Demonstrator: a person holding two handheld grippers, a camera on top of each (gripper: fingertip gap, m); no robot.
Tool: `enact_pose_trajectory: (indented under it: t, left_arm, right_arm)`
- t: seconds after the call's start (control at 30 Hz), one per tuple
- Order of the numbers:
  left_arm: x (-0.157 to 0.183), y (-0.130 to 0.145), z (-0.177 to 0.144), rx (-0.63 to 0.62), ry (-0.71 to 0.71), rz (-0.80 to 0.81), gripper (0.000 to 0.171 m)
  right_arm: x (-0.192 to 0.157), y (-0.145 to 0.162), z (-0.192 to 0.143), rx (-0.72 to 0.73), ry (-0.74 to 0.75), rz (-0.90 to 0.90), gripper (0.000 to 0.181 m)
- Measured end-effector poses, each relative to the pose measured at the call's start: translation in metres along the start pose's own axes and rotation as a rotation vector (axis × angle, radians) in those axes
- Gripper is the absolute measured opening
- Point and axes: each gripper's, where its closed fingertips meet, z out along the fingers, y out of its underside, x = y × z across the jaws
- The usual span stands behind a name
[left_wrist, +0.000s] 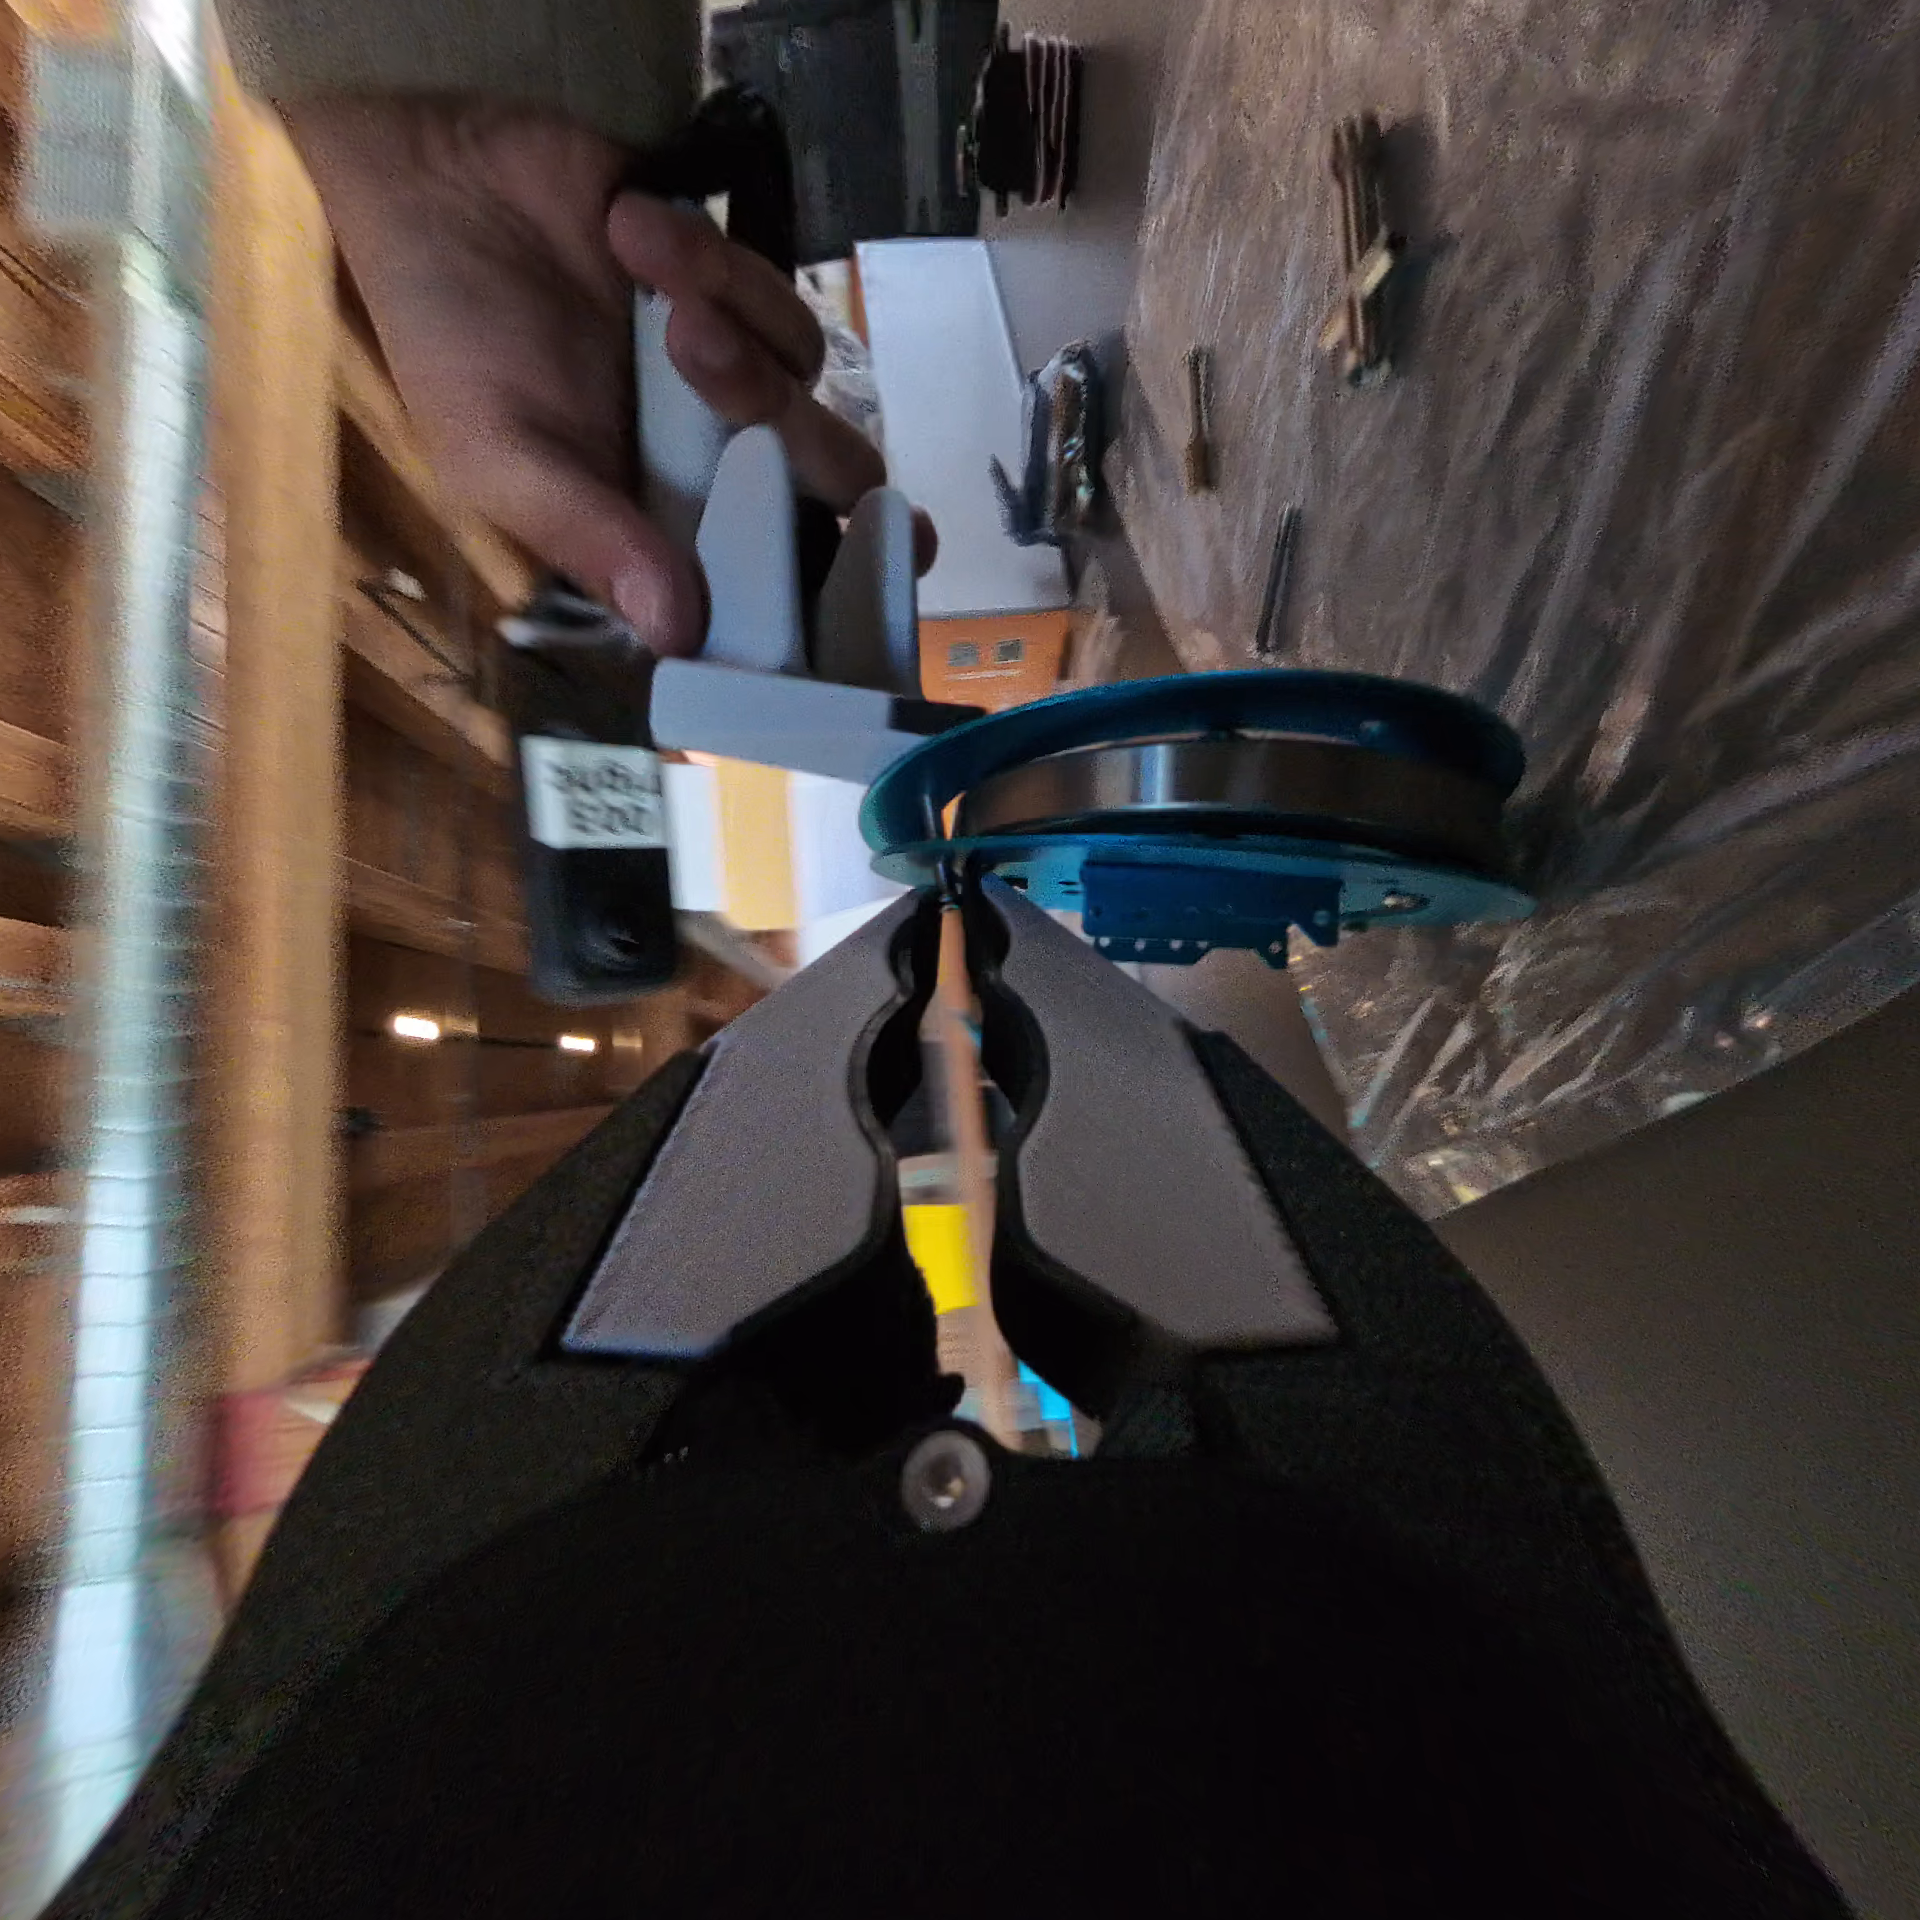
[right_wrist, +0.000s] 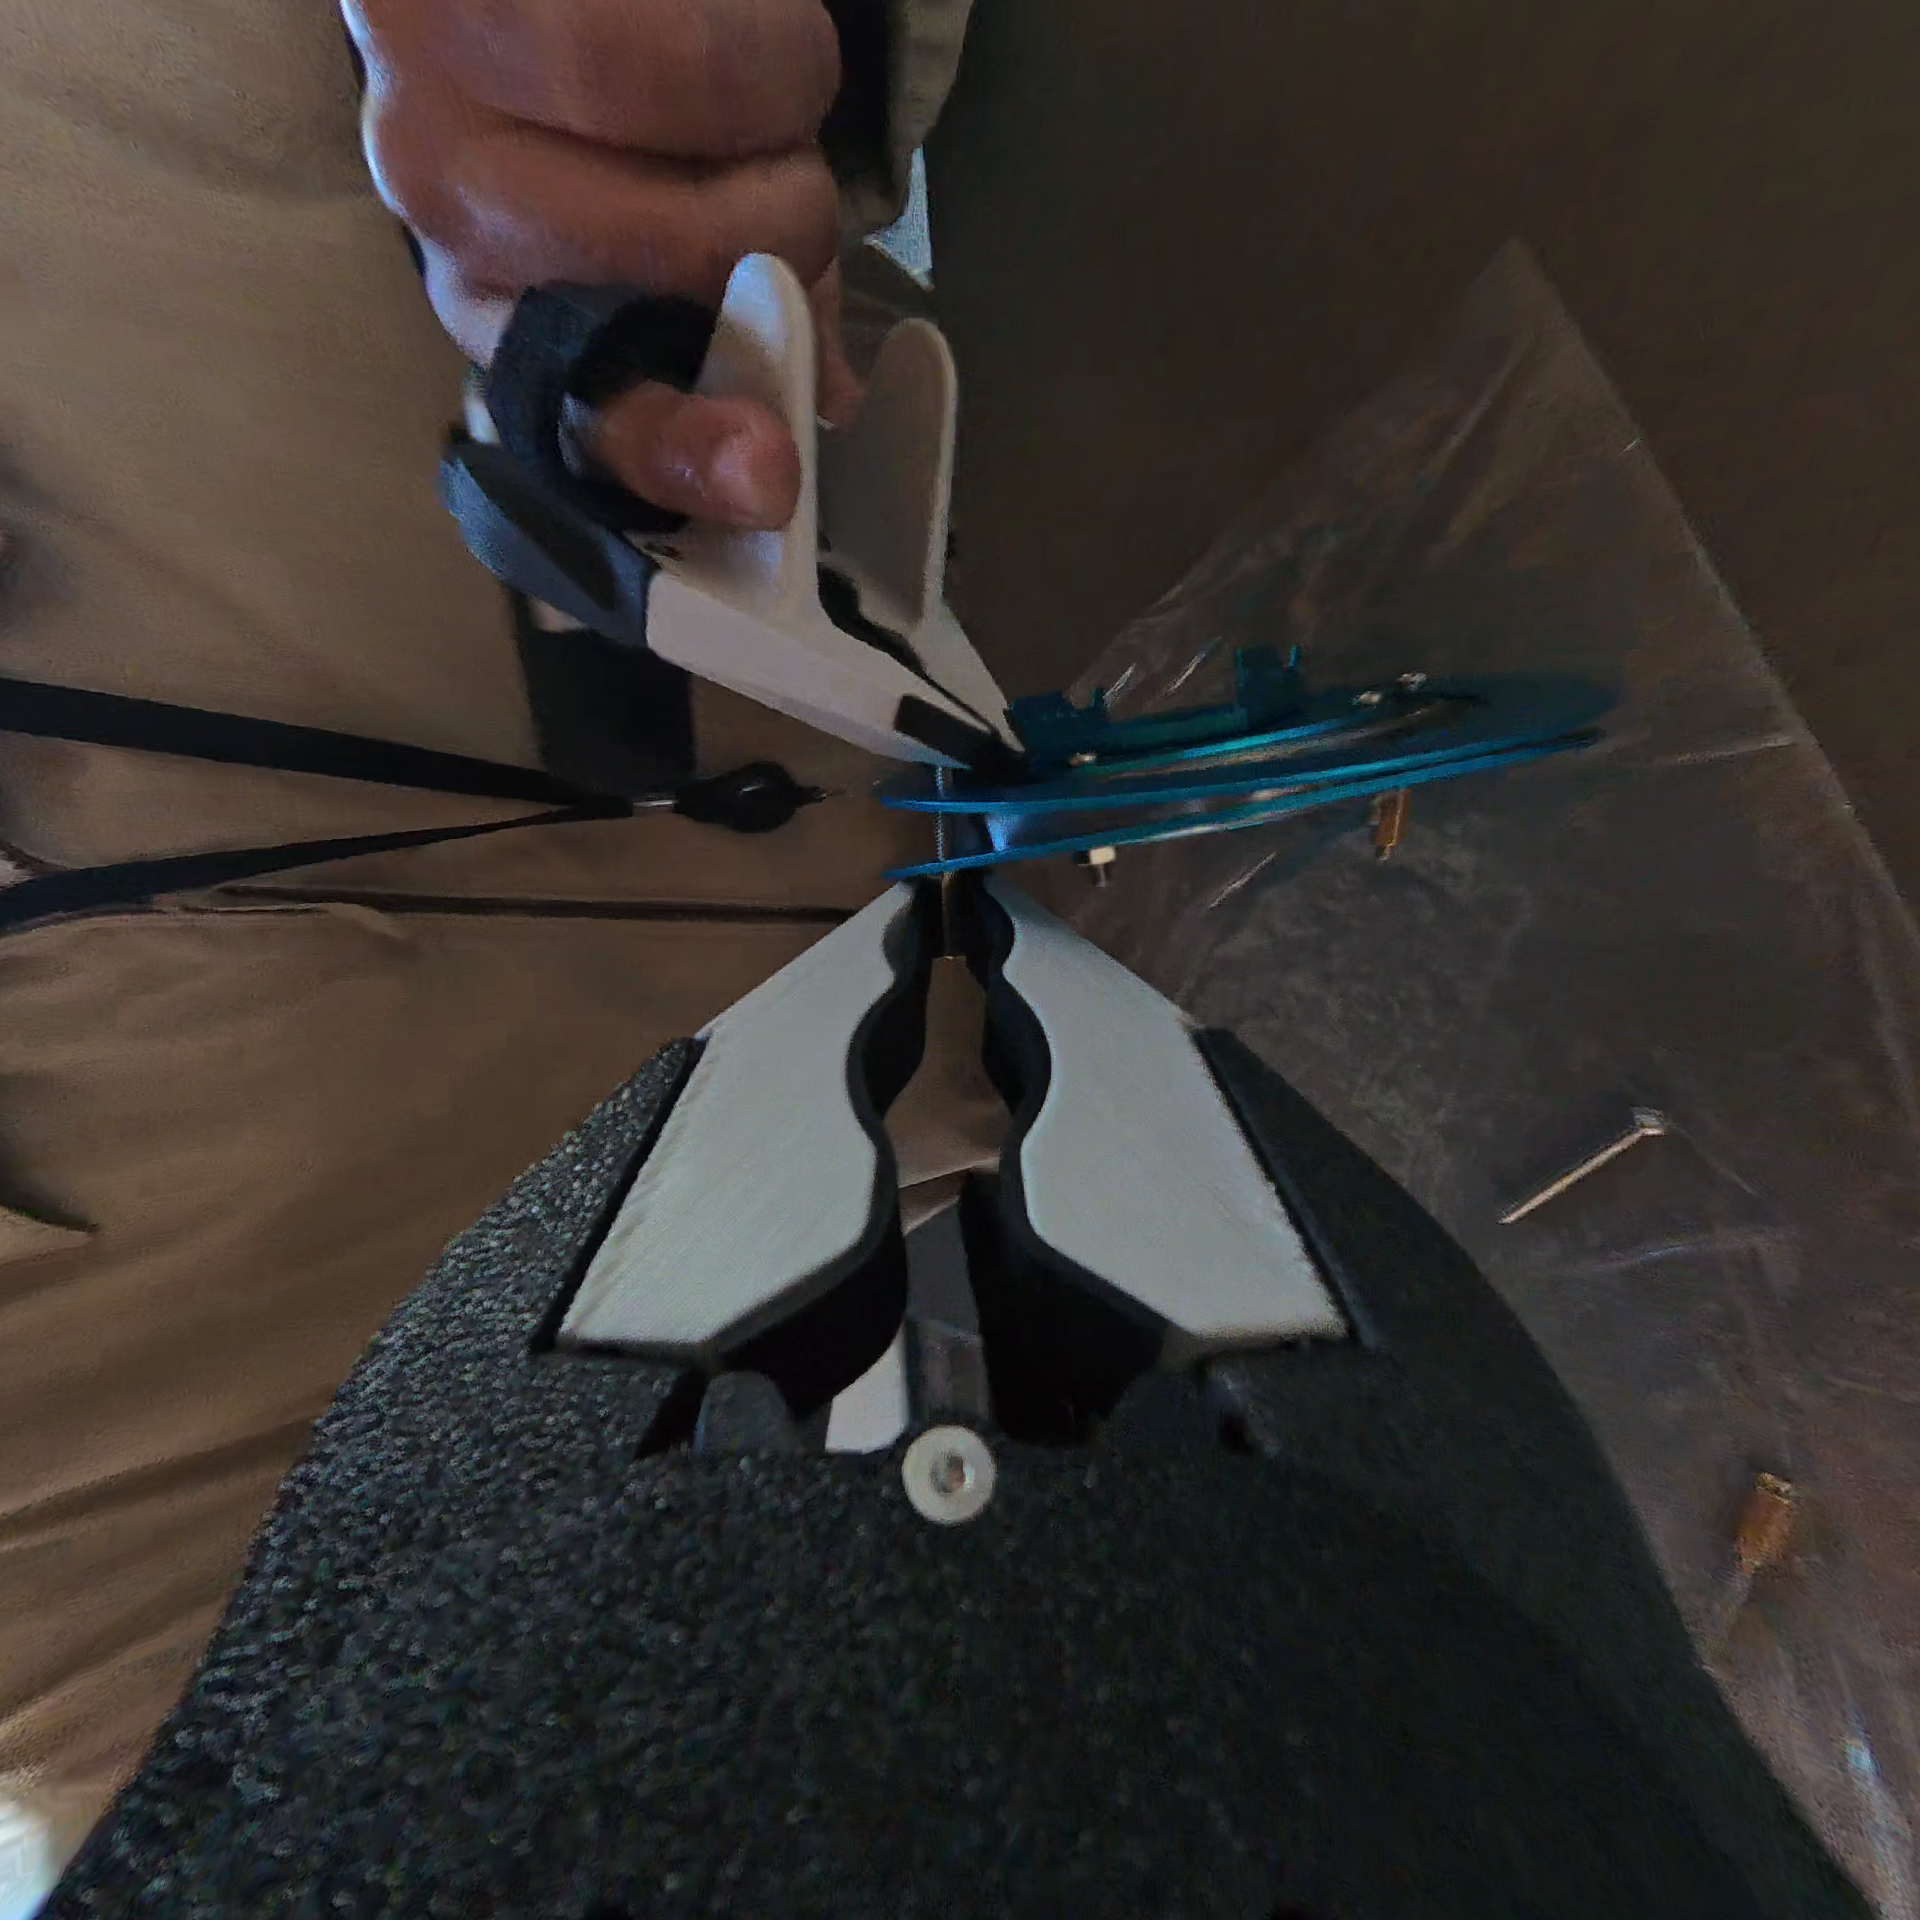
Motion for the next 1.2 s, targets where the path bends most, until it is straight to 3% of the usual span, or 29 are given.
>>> enact_pose_trajectory:
  t: [0.07,0.33,0.43,0.5,0.57,0.67,0.73,0.8,0.9,1.07,1.13,1.2]
  left_arm:
    - [0.0,0.003,0.001,0.014,0.143,-0.248,0.003]
    - [0.006,0.003,-0.01,0.07,0.851,-1.139,0.003]
    - [0.006,0.006,-0.01,0.057,1.02,-1.393,0.003]
    - [0.006,0.004,-0.011,0.07,1.083,-1.473,0.003]
    - [0.007,0.003,-0.012,0.079,1.092,-1.457,0.003]
    - [0.007,0.002,-0.013,0.066,1.079,-1.413,0.003]
    - [0.009,0.003,-0.012,0.053,1.005,-1.341,0.003]
    - [0.008,0.003,-0.009,0.068,0.801,-1.1,0.002]
    - [0.005,0.003,-0.003,0.046,0.446,-0.614,0.002]
    - [-0.002,-0.005,-0.001,0.027,0.022,-0.11,0.001]
    - [-0.004,-0.007,0.0,0.008,-0.099,0.056,0.001]
    - [-0.004,-0.007,0.0,0.008,-0.112,0.053,0.001]
  right_arm:
    - [0.007,-0.004,-0.002,0.036,0.176,-0.14,0.004]
    - [0.015,-0.02,-0.026,0.14,1.314,-0.864,0.03]
    - [0.012,-0.023,-0.022,0.121,1.573,-1.006,0.024]
    - [0.012,-0.026,-0.024,0.12,1.687,-1.033,0.021]
    - [0.022,-0.027,-0.028,0.065,1.748,-1.023,0.022]
    - [0.02,-0.033,-0.032,0.064,1.784,-1.068,0.004]
    - [0.017,-0.033,-0.028,0.083,1.701,-1.043,0.004]
    - [0.021,-0.028,-0.027,0.088,1.538,-0.931,0.004]
    - [0.023,-0.02,-0.021,0.175,1.094,-0.648,0.004]
    - [0.014,-0.004,-0.011,0.146,0.432,-0.188,0.005]
    - [-0.001,0.003,-0.005,0.106,0.137,0.002,0.003]
    - [-0.005,0.004,-0.005,0.099,-0.042,0.112,0.004]
